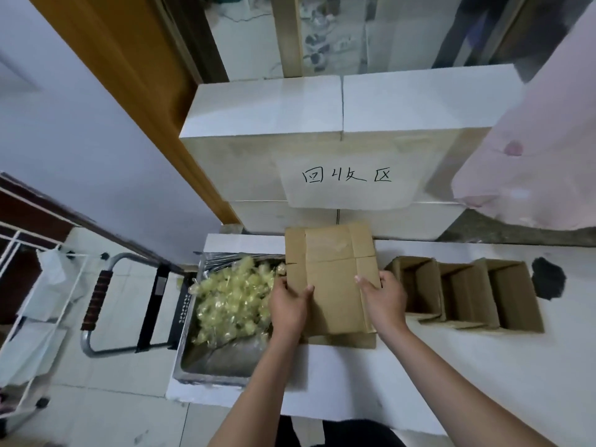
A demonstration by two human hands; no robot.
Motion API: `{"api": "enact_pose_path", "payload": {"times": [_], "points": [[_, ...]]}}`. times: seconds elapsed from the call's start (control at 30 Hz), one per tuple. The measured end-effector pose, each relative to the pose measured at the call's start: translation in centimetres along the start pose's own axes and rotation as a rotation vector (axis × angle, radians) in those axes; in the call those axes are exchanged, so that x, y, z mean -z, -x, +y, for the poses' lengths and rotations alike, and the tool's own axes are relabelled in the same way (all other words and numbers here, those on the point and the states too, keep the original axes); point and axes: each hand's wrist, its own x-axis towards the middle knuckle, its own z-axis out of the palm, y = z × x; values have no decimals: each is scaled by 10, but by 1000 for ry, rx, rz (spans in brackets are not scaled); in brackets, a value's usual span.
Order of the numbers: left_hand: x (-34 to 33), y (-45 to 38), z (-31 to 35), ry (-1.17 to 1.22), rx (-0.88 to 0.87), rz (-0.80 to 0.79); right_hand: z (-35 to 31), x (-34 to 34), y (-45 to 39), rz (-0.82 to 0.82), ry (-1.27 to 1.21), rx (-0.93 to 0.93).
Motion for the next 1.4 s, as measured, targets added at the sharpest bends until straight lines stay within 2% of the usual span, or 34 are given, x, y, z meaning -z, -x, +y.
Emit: {"api": "enact_pose_path", "payload": {"times": [0.13,0.3,0.47,0.6,0.8,1.17,1.3,1.4], "points": [[-16,-26,3,-74,0,-82,1,-10,-14,64,-26,-48],[-34,-49,0,-275,-59,-244,3,-24,-22,163,7,-104],[-54,-53,-14,-628,-135,-401,7,-36,-38,193,67,-129],[-58,-50,-27,-825,-248,-512,11,-46,-51,193,146,-190],[-59,-65,-45,-883,-435,-512,18,-67,-65,171,143,-290],[-65,-73,-55,-933,-429,-497,27,-83,-88,175,266,-314],[-71,-69,-57,-1034,-413,-437,31,-89,-84,216,468,-207],[-81,-69,-57,-1036,-418,-381,37,-91,-81,285,661,-23]]}}
